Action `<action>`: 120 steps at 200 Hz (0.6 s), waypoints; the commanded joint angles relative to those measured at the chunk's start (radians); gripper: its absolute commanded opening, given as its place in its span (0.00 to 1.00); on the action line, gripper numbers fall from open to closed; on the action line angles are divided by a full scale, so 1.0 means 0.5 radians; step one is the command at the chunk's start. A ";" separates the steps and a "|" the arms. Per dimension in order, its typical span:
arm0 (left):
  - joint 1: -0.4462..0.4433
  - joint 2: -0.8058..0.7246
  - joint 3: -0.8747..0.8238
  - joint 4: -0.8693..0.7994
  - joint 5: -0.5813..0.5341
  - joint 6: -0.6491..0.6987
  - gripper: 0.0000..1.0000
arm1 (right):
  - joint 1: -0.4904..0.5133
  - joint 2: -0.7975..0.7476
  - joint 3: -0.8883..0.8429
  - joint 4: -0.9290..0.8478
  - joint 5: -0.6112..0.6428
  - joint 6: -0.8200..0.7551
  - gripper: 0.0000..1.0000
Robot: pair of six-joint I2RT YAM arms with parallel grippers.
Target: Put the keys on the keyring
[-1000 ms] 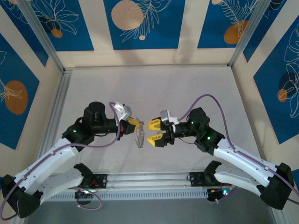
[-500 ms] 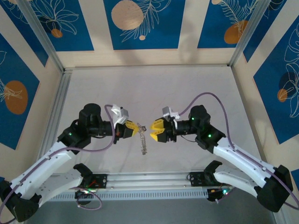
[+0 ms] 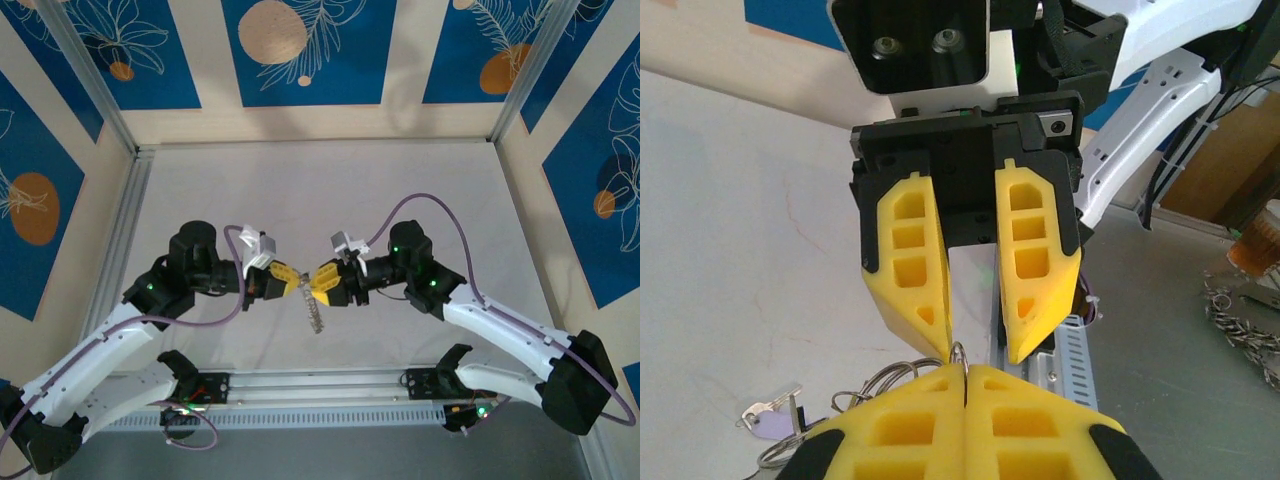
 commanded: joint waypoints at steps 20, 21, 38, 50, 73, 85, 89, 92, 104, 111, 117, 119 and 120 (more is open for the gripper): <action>-0.039 0.004 0.071 0.162 0.089 -0.001 0.00 | 0.027 0.048 0.075 0.127 -0.073 0.044 0.25; -0.039 0.004 0.071 0.161 0.090 -0.001 0.00 | 0.029 0.047 0.073 0.130 -0.070 0.046 0.25; -0.045 0.018 0.071 0.164 0.096 0.005 0.00 | 0.030 0.047 0.071 0.150 -0.071 0.049 0.23; -0.050 0.031 0.071 0.167 0.105 0.006 0.00 | 0.030 0.046 0.073 0.157 -0.070 0.044 0.22; -0.055 0.059 0.078 0.153 0.109 0.022 0.00 | 0.030 0.050 0.086 0.160 -0.064 0.037 0.21; -0.062 0.067 0.082 0.149 0.109 0.027 0.00 | 0.034 0.053 0.092 0.161 -0.064 0.034 0.21; -0.063 0.070 0.083 0.149 0.109 0.027 0.00 | 0.033 0.053 0.093 0.161 -0.064 0.031 0.20; -0.063 0.071 0.084 0.150 0.111 0.027 0.00 | 0.034 0.053 0.092 0.161 -0.067 0.029 0.20; -0.068 0.079 0.089 0.145 0.113 0.029 0.00 | 0.034 0.053 0.095 0.167 -0.063 0.026 0.18; -0.072 0.086 0.093 0.143 0.112 0.030 0.00 | 0.034 0.053 0.092 0.170 -0.064 0.023 0.15; -0.071 0.091 0.096 0.138 0.113 0.032 0.00 | 0.038 0.055 0.092 0.170 -0.062 0.019 0.11; -0.074 0.094 0.098 0.137 0.112 0.031 0.00 | 0.037 0.056 0.095 0.167 -0.062 0.019 0.09; -0.075 0.094 0.099 0.135 0.112 0.034 0.00 | 0.036 0.056 0.095 0.167 -0.060 0.019 0.09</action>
